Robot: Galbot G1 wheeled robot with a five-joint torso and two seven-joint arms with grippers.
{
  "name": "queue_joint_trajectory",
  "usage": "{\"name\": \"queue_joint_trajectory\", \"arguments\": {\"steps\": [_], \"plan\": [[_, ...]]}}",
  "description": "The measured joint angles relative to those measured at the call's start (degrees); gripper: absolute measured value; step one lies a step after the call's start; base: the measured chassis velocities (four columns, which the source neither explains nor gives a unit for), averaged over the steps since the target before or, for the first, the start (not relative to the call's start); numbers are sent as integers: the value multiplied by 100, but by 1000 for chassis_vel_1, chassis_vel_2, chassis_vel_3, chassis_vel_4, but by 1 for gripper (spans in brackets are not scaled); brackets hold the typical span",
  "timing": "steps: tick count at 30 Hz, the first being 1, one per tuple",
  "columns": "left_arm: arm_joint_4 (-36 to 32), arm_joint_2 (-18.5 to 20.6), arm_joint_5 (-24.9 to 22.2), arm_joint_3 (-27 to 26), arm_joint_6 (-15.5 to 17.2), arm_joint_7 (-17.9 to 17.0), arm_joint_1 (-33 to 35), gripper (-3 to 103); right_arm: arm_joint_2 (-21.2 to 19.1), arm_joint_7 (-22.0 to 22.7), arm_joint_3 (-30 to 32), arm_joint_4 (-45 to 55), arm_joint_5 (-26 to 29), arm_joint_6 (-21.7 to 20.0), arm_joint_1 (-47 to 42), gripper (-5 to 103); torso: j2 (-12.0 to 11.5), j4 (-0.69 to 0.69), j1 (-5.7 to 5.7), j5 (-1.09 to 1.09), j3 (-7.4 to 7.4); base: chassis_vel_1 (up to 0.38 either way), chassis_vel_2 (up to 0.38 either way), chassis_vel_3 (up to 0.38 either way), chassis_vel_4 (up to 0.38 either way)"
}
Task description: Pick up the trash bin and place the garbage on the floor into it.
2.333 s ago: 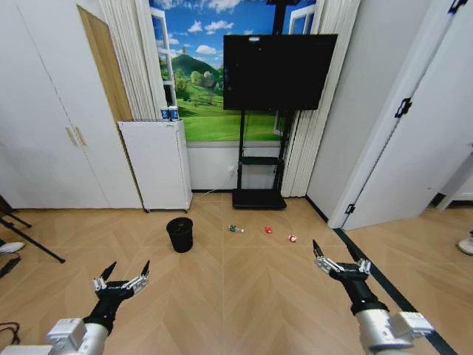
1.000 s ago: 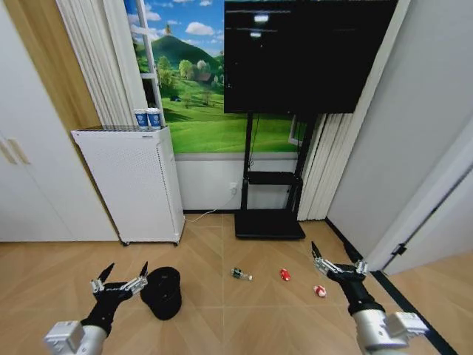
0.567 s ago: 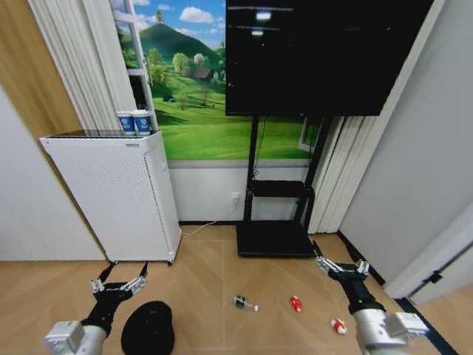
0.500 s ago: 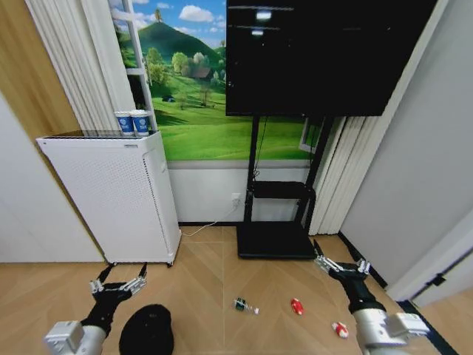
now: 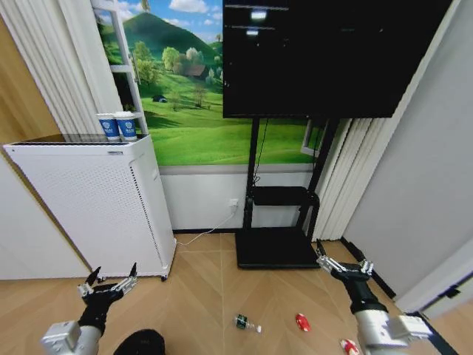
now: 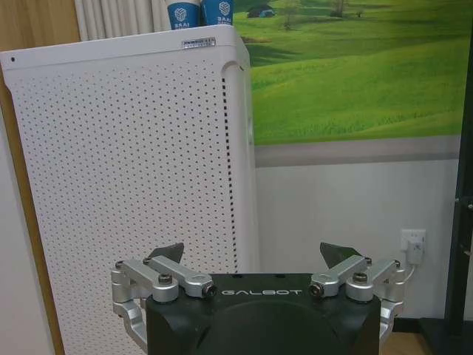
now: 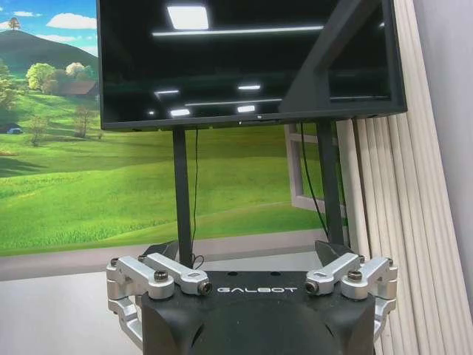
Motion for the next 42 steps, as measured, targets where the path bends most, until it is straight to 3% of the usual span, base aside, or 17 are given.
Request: {"name": "queue_joint_trajectory", "arguments": {"steps": [20, 35, 42], "plan": [[18, -356, 198, -13, -204, 152, 347, 100, 107, -98, -62, -100, -53, 106, -9, 100, -520, 0, -219, 0, -292, 0, 0, 0, 0], [10, -293, 255, 82, -290, 325, 296, 100, 158, -81, -86, -145, -67, 132, -11, 100, -968, 0, -401, 0, -560, 0, 0, 0, 0], [10, -269, 260, 111, -394, 465, 248, 100, 304, -168, -216, -164, -320, 249, -166, 100, -1133, 0, -468, -1, -659, 0, 0, 0, 0]]}}
